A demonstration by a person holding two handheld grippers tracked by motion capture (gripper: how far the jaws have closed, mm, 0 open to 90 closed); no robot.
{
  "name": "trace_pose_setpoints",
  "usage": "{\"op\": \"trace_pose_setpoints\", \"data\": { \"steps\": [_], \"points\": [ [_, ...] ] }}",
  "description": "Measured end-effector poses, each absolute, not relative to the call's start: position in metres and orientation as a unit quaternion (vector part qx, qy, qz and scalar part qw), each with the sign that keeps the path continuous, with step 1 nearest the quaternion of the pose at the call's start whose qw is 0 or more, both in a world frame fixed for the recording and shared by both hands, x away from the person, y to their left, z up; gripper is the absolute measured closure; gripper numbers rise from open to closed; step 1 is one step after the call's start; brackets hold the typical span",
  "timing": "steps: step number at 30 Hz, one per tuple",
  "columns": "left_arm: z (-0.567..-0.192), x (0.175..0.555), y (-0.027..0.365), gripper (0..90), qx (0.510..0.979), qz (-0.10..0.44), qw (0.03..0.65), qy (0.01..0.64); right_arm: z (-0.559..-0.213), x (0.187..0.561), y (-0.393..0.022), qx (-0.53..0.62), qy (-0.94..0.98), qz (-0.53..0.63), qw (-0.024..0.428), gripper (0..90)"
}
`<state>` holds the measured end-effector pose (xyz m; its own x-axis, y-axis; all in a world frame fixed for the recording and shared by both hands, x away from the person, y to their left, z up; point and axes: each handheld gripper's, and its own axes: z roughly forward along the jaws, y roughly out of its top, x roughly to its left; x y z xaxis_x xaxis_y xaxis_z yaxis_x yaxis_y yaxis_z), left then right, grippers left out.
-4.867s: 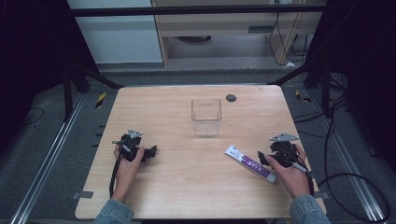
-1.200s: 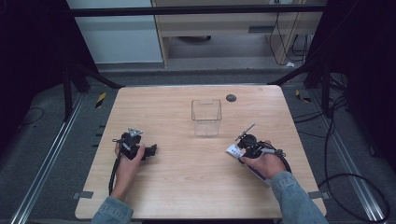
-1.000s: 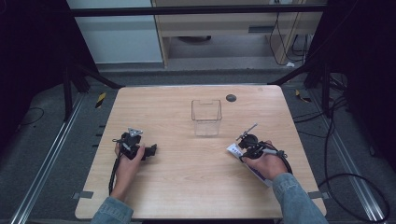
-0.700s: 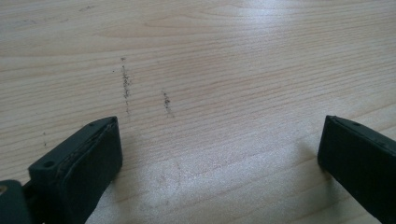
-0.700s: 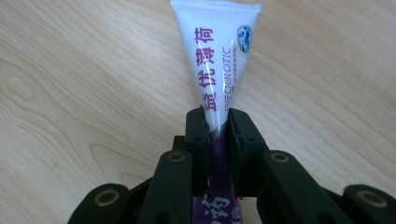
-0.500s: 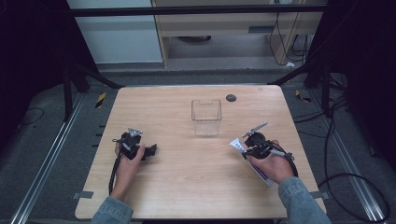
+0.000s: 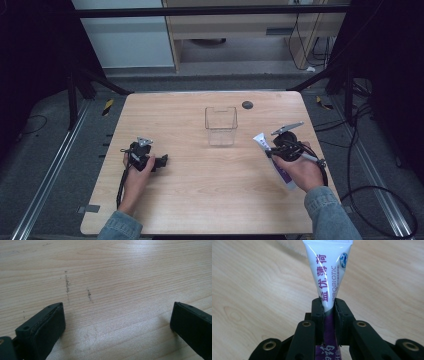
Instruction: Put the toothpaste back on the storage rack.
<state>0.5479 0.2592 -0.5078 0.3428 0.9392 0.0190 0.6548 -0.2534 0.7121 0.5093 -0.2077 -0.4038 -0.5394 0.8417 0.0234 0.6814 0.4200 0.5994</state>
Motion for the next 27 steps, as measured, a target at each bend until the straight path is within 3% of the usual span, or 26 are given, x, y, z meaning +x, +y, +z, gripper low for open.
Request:
{"op": "trace_pose_setpoints", "data": {
  "steps": [17, 27],
  "points": [
    [-0.508, 0.548, 0.259, 0.0, 0.758, 0.228, 0.311, 0.526, -0.373, 0.520, -0.211, 0.466, 0.778, 0.364, 0.212, 79.5],
    [-0.508, 0.548, 0.259, 0.0, 0.758, 0.229, 0.311, 0.526, -0.375, 0.528, -0.206, 0.470, 0.754, 0.393, 0.236, 79.5]
  ]
}}
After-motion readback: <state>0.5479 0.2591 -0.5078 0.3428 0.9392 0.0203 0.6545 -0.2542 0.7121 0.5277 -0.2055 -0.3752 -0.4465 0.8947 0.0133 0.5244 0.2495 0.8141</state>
